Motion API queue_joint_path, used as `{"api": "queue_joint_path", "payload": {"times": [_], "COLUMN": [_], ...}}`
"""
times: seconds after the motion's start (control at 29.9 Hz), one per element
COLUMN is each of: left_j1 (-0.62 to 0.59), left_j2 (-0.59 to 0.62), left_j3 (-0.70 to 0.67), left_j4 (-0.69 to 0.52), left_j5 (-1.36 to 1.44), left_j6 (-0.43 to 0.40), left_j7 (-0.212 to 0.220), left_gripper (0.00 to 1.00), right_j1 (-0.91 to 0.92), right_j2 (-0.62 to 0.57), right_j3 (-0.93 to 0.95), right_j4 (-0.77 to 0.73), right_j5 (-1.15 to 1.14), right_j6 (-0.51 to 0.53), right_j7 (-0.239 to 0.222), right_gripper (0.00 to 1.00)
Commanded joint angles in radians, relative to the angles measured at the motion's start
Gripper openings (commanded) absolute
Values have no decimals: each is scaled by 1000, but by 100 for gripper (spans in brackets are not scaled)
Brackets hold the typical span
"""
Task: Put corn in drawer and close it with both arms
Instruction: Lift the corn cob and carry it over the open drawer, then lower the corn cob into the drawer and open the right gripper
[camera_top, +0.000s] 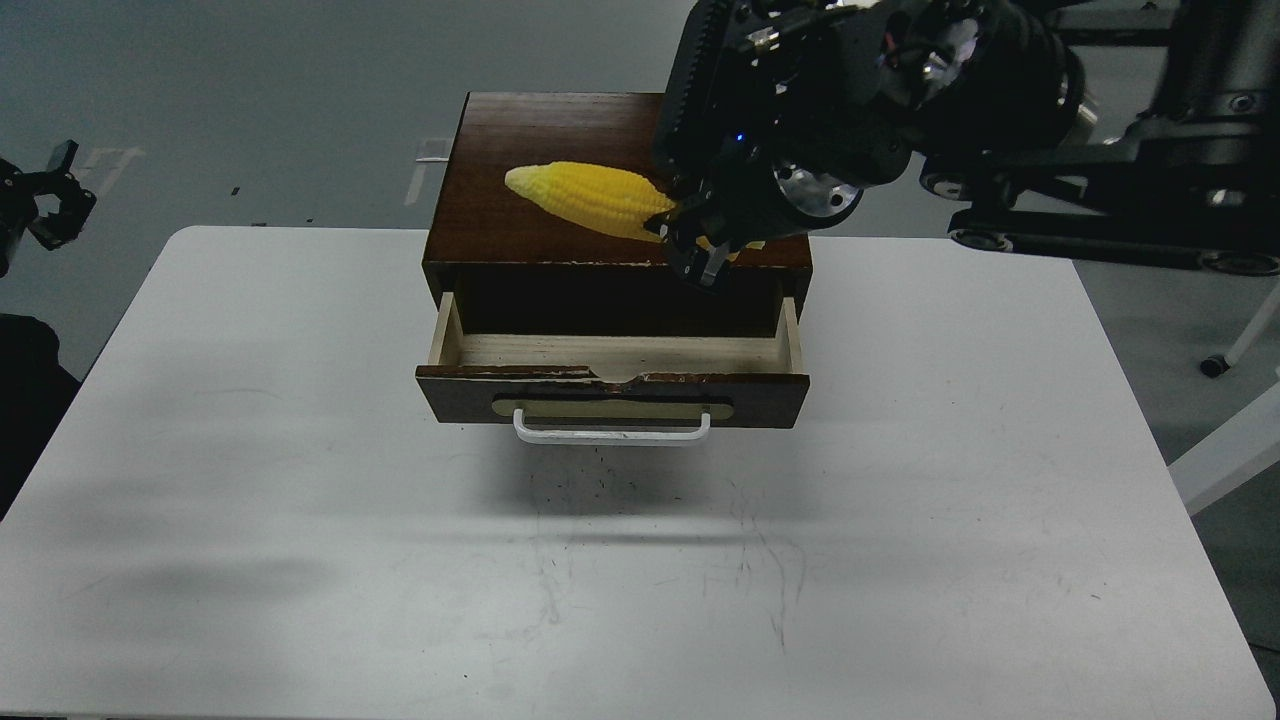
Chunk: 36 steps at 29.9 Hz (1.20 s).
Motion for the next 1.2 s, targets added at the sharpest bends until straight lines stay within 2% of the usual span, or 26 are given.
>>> {"api": "queue_joint_path", "payload": {"times": [0.0,0.3,0.53,0.67,0.7,0.77,0.8,0.9,1.17], "left_j1": [3,6,20,23,24,24,24,24,24], "left_j2": [2,13,10,10,10,11,11,13,13], "left_j3": [0,0,-2,-2,-2,-2,-2,-2,-2], "left_j4": [0,3,3,2,3,3,3,3,3], "left_j5": [-1,0,-5,-9,-9,-9,-9,-9,-9], "left_j6": [0,0,0,0,0,0,0,0,0], "left_j7": [-2,-2,-11,-11,-11,-11,-11,-11,-11], "left_gripper": [98,98,98,98,98,98,98,98,98], "right_j1": [-32,-141,-162,-171,-171,-171,-171,-170,-170], "right_j2": [33,42,42,42,42,42,42,39,34], "right_j3": [-3,-4,-7,-9,-9,-7,-7,-7,-7], "right_j4": [7,19,16,16,16,14,14,14,14], "right_j5": [-104,-128,-137,-137,-137,-137,-137,-137,-134], "right_j6": [-1,-6,-4,-4,-4,-4,-4,-4,-4], "right_j7": [2,10,10,7,7,7,7,7,7], "right_gripper": [12,12,16,25,33,41,48,60,64]}}
